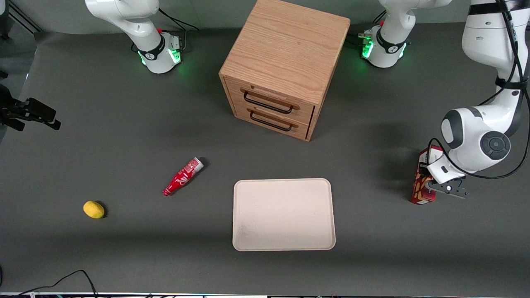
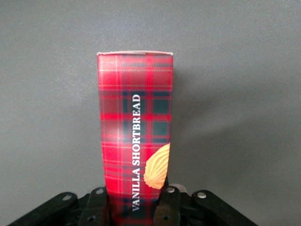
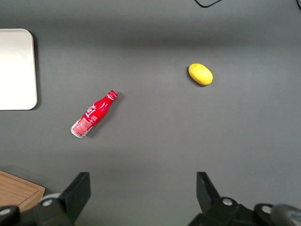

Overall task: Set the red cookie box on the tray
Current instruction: 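Close the left gripper on the box and lift it upright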

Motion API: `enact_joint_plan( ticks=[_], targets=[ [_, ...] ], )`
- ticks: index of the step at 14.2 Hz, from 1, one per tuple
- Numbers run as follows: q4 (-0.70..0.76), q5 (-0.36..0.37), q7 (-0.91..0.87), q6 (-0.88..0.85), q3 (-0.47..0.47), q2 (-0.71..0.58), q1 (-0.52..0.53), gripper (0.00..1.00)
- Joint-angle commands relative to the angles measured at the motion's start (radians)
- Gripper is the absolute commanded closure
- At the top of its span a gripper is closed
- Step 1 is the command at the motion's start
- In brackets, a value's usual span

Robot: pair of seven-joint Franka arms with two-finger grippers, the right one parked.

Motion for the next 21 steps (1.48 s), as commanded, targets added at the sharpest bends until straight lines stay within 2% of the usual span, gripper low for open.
enact_joint_plan(
  ticks=[1,3,5,9,13,15,19,21],
  targets=[
    [-0.010,-0.013,0.019,-0.010,0.003,-0.031,-0.010,1.00],
    [0.004,-0.012,0.016,-0.092,0.001,-0.081,-0.023,1.00],
    [0.065,-0.010,0.002,-0.259,0.001,-0.141,-0.032,1.00],
    [0.283,-0.001,-0.001,-0.604,0.001,-0.180,-0.032,1.00],
    [0.508,-0.001,-0.027,-0.864,0.001,-0.178,-0.033,1.00],
    [0.568,0.001,-0.043,-0.924,0.000,-0.178,-0.036,1.00],
    [0.581,-0.012,-0.101,-0.927,-0.002,-0.177,-0.064,1.00],
    [0.582,-0.013,-0.194,-0.911,-0.064,-0.171,-0.070,1.00]
  ],
)
